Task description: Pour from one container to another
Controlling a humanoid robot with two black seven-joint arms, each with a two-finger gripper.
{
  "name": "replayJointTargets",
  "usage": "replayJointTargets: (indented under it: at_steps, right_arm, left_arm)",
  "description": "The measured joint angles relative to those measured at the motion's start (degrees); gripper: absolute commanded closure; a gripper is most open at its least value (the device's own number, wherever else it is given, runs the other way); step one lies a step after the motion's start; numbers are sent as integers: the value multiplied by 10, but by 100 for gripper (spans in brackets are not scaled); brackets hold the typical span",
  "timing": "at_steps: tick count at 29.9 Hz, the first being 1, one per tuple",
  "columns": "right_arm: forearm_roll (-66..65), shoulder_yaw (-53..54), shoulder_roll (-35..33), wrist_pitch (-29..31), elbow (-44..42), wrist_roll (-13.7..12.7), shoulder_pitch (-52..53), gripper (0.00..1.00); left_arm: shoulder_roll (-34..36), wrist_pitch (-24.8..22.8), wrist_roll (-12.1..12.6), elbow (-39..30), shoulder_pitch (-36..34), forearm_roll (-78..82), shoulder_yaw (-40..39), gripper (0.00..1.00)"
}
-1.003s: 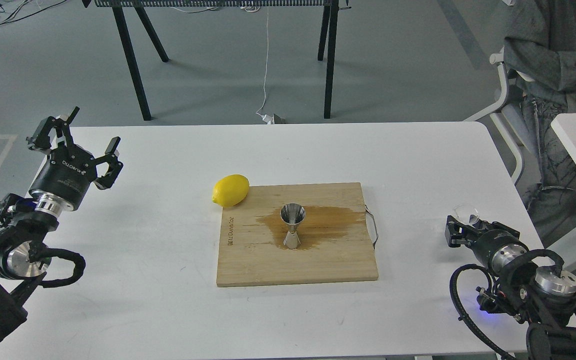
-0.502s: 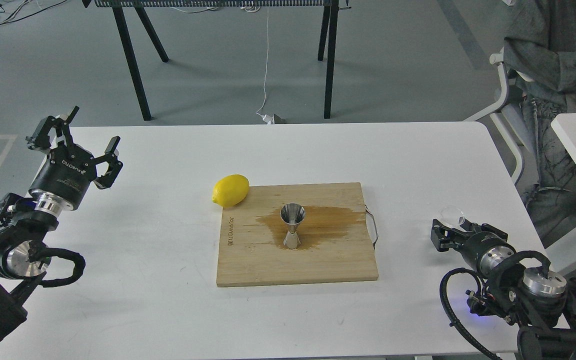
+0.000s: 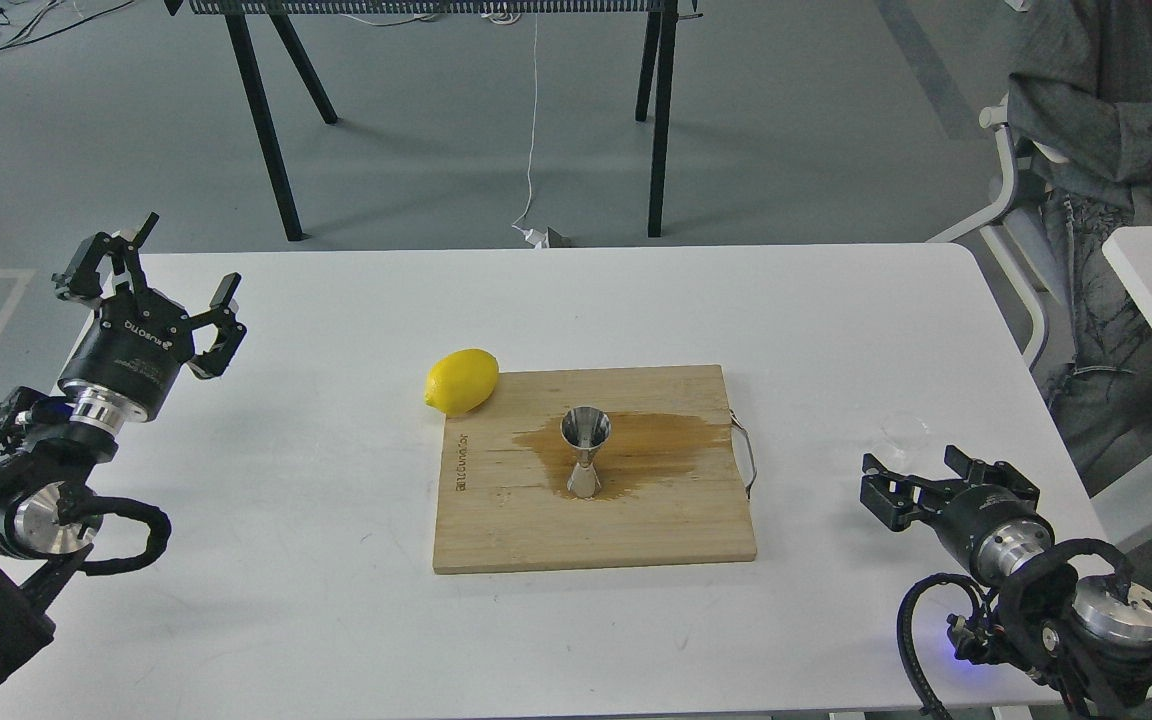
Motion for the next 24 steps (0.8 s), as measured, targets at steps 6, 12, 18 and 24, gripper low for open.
replayJointTargets:
  at_steps: [6, 12, 18, 24]
  right_arm:
    - [-3, 31, -54, 16, 101, 1, -57, 3]
    - [-29, 34, -136, 171, 102, -1, 2, 2]
    - [-144, 4, -159, 337, -11, -14, 134, 3]
    - [-159, -60, -147, 427, -189, -30, 252, 2]
  left_arm:
    - [0, 0, 0, 4, 0, 0, 0, 7]
    - [0, 0, 0, 13, 0, 1, 1, 7]
    - [6, 0, 0, 14, -1, 4, 1, 6]
    - [10, 0, 0, 14, -5, 7, 1, 6]
